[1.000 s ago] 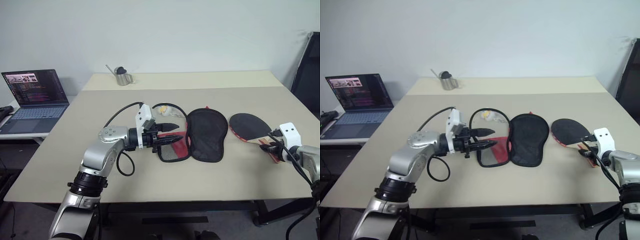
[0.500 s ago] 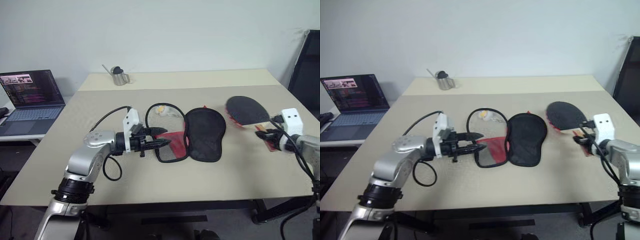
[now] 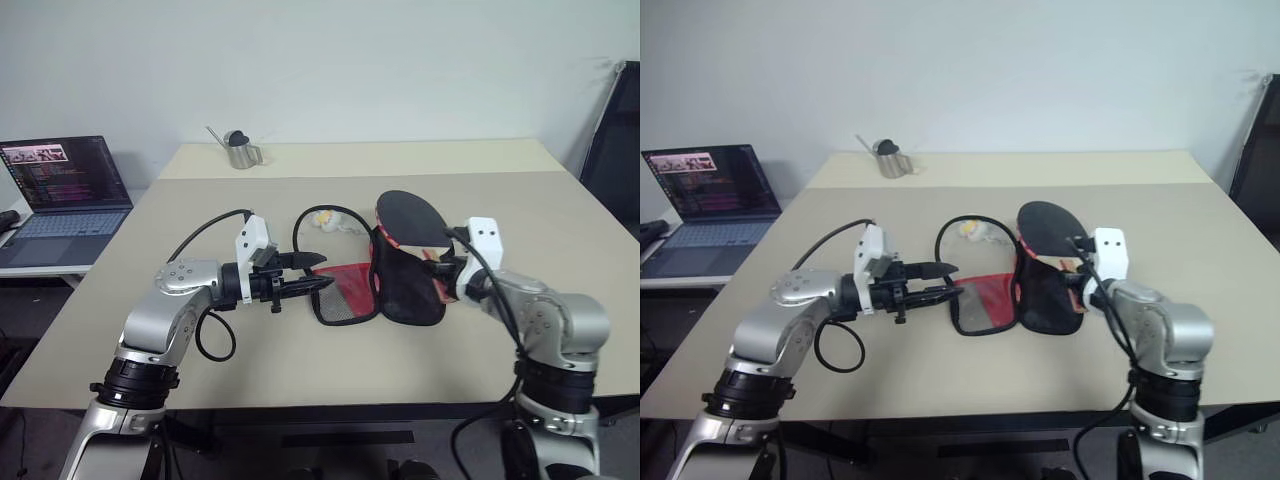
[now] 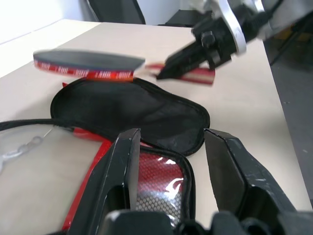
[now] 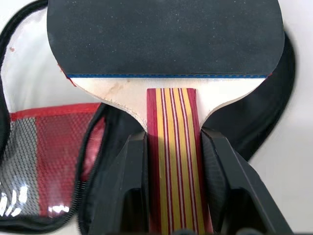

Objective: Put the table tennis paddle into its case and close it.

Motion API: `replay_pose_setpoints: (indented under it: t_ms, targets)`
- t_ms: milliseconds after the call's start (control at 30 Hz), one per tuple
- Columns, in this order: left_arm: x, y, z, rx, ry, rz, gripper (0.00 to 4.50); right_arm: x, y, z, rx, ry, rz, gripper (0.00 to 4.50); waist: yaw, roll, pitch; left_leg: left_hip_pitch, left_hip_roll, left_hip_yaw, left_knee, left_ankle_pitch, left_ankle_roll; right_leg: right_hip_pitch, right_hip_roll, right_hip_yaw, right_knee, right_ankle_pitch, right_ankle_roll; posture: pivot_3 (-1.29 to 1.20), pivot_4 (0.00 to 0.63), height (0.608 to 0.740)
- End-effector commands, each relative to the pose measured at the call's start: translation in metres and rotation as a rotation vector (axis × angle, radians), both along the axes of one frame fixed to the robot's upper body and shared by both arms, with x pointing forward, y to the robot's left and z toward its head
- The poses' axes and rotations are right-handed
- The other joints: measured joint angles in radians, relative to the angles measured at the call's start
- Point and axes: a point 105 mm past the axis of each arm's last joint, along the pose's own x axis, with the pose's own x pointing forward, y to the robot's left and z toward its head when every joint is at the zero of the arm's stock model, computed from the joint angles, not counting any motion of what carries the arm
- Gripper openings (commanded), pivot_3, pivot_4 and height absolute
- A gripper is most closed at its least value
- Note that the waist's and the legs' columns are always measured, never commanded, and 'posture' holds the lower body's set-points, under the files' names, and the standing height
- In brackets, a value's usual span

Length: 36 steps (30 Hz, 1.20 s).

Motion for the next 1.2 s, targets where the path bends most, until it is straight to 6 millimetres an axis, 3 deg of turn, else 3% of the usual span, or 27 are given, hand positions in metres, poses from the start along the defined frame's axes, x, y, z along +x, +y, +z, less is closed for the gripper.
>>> replay_pose_setpoints:
  t_ms: [33,200,433,1200]
  targets:
    - [-0.004,-0.002,0.014,-0.012,-0.059,-0.013,2.2,-0.001,0.019,0.01,0.012,-0.06,-0.03,1.08,-0.003,0.0,0.0,0.0,0.001,0.0,0.0,0.0,0.0,-0.001,0.001,0.0,0.0,0.0,-0.001,0.0,0.15,0.74]
    - [-0.004,-0.004,0.014,-0.015,-0.059,-0.017,2.2,0.003,0.03,-0.005,0.016,-0.036,-0.079,1.08,-0.003,0.001,0.0,0.0,0.002,0.001,0.0,-0.001,0.0,-0.001,0.003,0.001,0.0,0.001,-0.002,0.0,0.15,0.74]
    - [-0.006,-0.005,0.012,-0.015,-0.059,-0.017,2.2,0.013,0.014,-0.017,-0.075,-0.056,-0.179,1.08,-0.004,0.001,0.0,0.0,0.002,0.001,0.0,-0.001,0.001,-0.001,0.003,0.001,0.0,0.001,-0.002,0.0,0.15,0.74]
    - [-0.006,-0.008,0.011,-0.02,-0.055,-0.018,2.2,0.017,0.03,-0.026,-0.102,-0.047,-0.143,1.08,-0.021,0.001,0.0,0.0,0.003,0.001,0.0,-0.001,0.002,-0.001,0.004,0.002,0.0,0.002,-0.002,0.0,0.15,0.74]
